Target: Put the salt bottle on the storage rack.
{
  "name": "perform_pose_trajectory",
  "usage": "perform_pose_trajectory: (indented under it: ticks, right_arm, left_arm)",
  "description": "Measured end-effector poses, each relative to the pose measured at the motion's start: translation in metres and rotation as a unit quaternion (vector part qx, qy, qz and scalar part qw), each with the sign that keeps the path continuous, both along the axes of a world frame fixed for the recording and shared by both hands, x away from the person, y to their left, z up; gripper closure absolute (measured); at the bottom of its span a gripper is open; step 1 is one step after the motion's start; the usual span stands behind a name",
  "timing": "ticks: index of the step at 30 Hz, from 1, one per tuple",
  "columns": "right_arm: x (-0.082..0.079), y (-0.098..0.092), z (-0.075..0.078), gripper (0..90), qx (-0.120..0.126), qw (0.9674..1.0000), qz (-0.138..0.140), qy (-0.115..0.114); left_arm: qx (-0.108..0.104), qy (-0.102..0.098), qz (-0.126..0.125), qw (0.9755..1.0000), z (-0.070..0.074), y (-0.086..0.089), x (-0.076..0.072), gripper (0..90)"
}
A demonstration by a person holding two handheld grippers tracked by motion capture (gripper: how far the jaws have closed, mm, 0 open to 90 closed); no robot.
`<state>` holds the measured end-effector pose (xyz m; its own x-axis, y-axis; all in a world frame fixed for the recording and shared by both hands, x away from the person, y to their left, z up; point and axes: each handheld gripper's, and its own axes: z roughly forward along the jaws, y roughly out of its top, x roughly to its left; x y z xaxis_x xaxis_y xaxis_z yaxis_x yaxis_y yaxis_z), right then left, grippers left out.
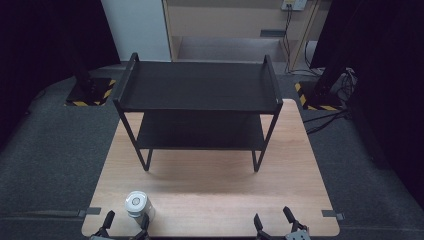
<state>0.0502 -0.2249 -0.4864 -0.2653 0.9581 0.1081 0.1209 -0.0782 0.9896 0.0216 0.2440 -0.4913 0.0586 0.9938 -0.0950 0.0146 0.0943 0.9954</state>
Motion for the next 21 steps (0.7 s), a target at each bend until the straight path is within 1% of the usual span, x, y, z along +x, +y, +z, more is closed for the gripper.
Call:
perform_pose_trajectory:
  ticks: [3, 10, 16, 21]
  right_arm:
    - [-0.002, 0.000, 0.000, 5.3, -0.001, 1.0000, 0.000, -0.001]
    - [-0.003, -0.001, 0.001, 5.3, 0.000, 1.0000, 0.000, -0.002]
    - [-0.003, -0.001, 0.000, 5.2, 0.002, 1.0000, 0.001, -0.003]
    - [-0.003, -0.002, -0.001, 5.2, 0.002, 1.0000, -0.001, 0.000]
  left_arm:
    - [0.000, -0.003, 0.001, 1.0000, 0.000, 0.000, -0.001, 0.3]
    - [0.003, -0.004, -0.003, 1.0000, 0.000, -0.002, -0.002, 0.3]
    - [0.008, 0.001, -0.007, 0.9999, -0.003, -0.002, 0.003, 0.3]
    - [0.012, 0.008, -0.003, 0.9999, -0.007, -0.003, 0.010, 0.3]
